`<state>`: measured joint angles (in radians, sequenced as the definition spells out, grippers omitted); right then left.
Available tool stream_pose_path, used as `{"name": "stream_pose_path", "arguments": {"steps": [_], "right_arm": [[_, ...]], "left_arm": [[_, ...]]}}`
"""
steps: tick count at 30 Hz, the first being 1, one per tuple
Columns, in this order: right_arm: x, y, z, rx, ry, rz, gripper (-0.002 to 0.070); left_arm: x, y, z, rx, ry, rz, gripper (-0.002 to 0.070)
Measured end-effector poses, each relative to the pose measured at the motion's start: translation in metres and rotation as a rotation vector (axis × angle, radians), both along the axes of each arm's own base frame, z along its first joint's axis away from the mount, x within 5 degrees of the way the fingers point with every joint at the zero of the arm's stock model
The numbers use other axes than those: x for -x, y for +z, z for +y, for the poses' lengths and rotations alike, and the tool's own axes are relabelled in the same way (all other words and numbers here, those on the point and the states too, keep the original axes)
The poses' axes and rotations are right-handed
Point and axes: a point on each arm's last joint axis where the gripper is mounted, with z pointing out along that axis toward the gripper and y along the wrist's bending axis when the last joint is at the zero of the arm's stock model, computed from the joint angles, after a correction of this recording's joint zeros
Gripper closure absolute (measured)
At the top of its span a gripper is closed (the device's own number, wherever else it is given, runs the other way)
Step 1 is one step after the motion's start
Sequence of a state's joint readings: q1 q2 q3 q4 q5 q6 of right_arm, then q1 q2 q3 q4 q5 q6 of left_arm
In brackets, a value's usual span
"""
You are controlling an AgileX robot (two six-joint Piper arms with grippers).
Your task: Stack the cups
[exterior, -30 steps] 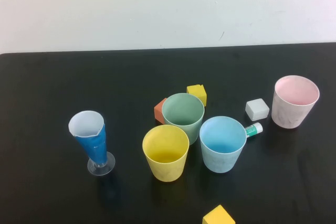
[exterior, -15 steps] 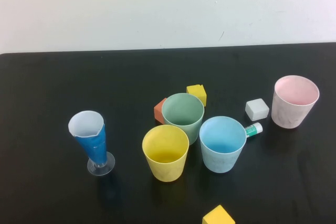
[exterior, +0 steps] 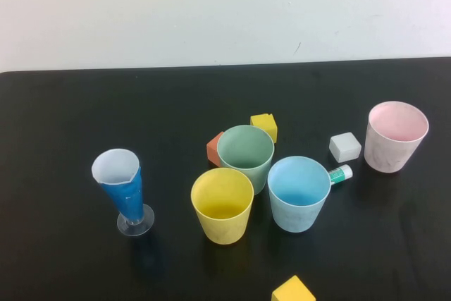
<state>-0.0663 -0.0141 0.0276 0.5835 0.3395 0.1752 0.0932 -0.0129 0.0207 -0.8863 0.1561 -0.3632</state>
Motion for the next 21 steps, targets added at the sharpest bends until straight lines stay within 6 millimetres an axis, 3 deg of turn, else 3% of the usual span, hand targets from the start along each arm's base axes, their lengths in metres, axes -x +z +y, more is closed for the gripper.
{"name": "stream_pose_path", "arguments": {"steps": [4, 8, 12, 16, 21], "right_arm": [[0.0, 0.001, 0.001, -0.037, 0.002, -0.002, 0.0666], [0.0, 0.0, 0.001, 0.041, 0.017, -0.011, 0.0666], [0.0, 0.0, 0.0, 0.082, 0.025, -0.016, 0.0666], [0.0, 0.0, 0.0, 0.164, 0.049, -0.026, 0.0666], [0.001, -0.002, 0.002, 0.204, 0.076, -0.013, 0.0666]], "left_arm": [[0.0, 0.001, 0.0, 0.032, -0.001, -0.004, 0.0678], [0.0, 0.001, 0.0, 0.021, -0.002, -0.006, 0.0678], [0.001, 0.002, -0.006, -0.203, -0.074, 0.004, 0.0678], [0.009, 0.039, -0.018, -0.567, -0.222, -0.057, 0.0678], [0.005, 0.103, -0.025, -0.852, -0.403, 0.018, 0.0678]]}}
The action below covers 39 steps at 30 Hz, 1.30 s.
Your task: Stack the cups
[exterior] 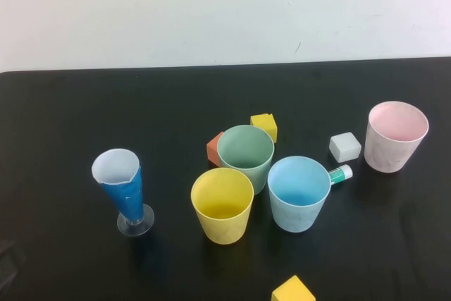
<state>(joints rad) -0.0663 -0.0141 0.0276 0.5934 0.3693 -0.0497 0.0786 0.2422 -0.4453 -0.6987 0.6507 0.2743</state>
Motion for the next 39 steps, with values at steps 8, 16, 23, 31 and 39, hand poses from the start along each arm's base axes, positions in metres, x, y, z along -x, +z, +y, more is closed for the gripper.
{"name": "stream_pose_path", "arguments": {"steps": [8, 16, 23, 31, 39], "right_arm": [[0.0, 0.0, 0.0, 0.011, 0.005, 0.001, 0.0666], [0.0, 0.0, 0.0, 0.02, 0.008, -0.001, 0.0666], [0.0, -0.001, 0.0, 0.04, 0.016, -0.001, 0.0666], [0.0, 0.0, 0.001, 0.054, 0.021, -0.005, 0.0666], [0.0, 0.0, 0.001, 0.067, 0.027, -0.008, 0.0666]], "left_arm": [[-0.049, 0.069, -0.013, -0.262, -0.295, 0.258, 0.0678], [-0.125, 0.084, -0.048, -0.489, -0.533, 0.524, 0.0678], [-0.188, 0.077, -0.101, -0.651, -0.638, 0.614, 0.0678], [-0.241, 0.06, -0.143, -0.675, -0.656, 0.653, 0.0554], [-0.269, 0.022, -0.154, -0.737, -0.65, 0.744, 0.0183]]}}
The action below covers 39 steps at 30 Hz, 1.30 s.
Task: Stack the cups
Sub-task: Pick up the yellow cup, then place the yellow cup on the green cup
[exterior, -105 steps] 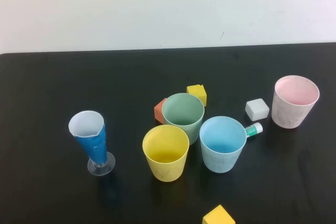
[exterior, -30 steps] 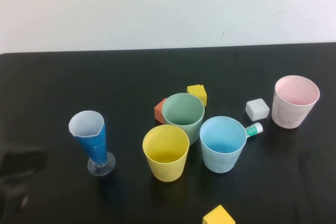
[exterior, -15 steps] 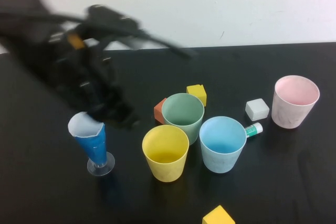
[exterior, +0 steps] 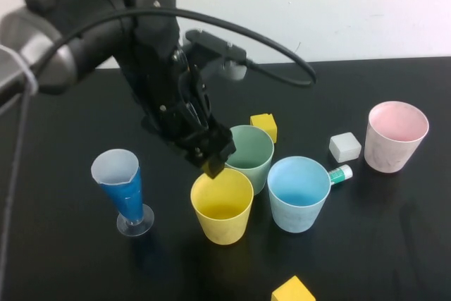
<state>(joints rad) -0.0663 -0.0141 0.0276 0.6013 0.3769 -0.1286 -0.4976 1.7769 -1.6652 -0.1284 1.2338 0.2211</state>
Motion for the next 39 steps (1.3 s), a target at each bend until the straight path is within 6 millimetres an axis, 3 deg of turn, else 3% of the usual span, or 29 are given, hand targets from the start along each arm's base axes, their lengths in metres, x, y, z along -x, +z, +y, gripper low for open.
{"name": "stream_pose_path", "arguments": {"steps": [12, 14, 17, 19, 23, 28, 32, 35, 39], "right_arm": [[0.0, 0.0, 0.001, 0.033, 0.016, -0.011, 0.0666], [0.0, 0.001, 0.001, 0.034, 0.019, -0.013, 0.0666], [0.0, 0.001, 0.001, 0.034, 0.021, -0.015, 0.0666], [0.0, 0.001, 0.001, 0.033, 0.022, -0.015, 0.0666], [0.0, 0.001, 0.001, 0.034, 0.022, -0.016, 0.0666], [0.0, 0.001, 0.001, 0.034, 0.022, -0.016, 0.0666], [0.0, 0.001, 0.001, 0.034, 0.022, -0.016, 0.0666], [0.0, 0.001, 0.001, 0.035, 0.023, -0.016, 0.0666], [0.0, 0.001, 0.001, 0.036, 0.023, -0.016, 0.0666]], "left_arm": [[-0.024, -0.062, -0.012, -0.078, 0.014, 0.14, 0.0186], [-0.026, -0.07, -0.013, -0.09, 0.023, 0.155, 0.0275], [-0.028, -0.076, -0.014, -0.095, 0.025, 0.166, 0.0516], [-0.028, -0.074, -0.014, -0.093, 0.025, 0.162, 0.0601], [-0.022, -0.054, -0.011, -0.066, 0.036, 0.119, 0.0659], [0.005, 0.013, 0.004, 0.026, 0.069, -0.023, 0.0668], [0.03, 0.054, 0.017, 0.081, 0.068, -0.117, 0.0669], [0.037, 0.067, 0.021, 0.109, 0.075, -0.159, 0.0669], [0.024, 0.066, 0.015, 0.167, 0.112, -0.235, 0.0669]]}}
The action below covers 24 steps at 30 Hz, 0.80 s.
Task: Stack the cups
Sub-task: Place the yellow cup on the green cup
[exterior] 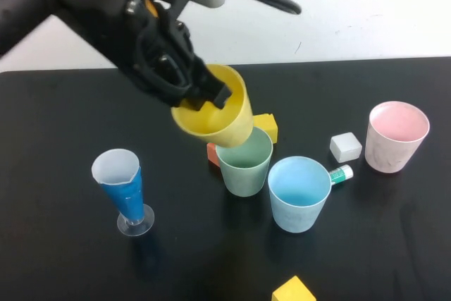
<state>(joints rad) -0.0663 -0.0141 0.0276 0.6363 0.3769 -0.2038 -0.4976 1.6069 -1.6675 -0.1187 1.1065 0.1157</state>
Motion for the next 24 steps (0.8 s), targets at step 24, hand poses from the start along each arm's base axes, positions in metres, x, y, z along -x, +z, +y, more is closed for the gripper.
{"name": "stream_pose_path", "arguments": {"steps": [24], "right_arm": [[0.0, 0.001, 0.002, -0.039, 0.011, -0.009, 0.0666]], "left_arm": [[-0.051, -0.063, -0.021, -0.062, 0.038, 0.016, 0.0433]]}}
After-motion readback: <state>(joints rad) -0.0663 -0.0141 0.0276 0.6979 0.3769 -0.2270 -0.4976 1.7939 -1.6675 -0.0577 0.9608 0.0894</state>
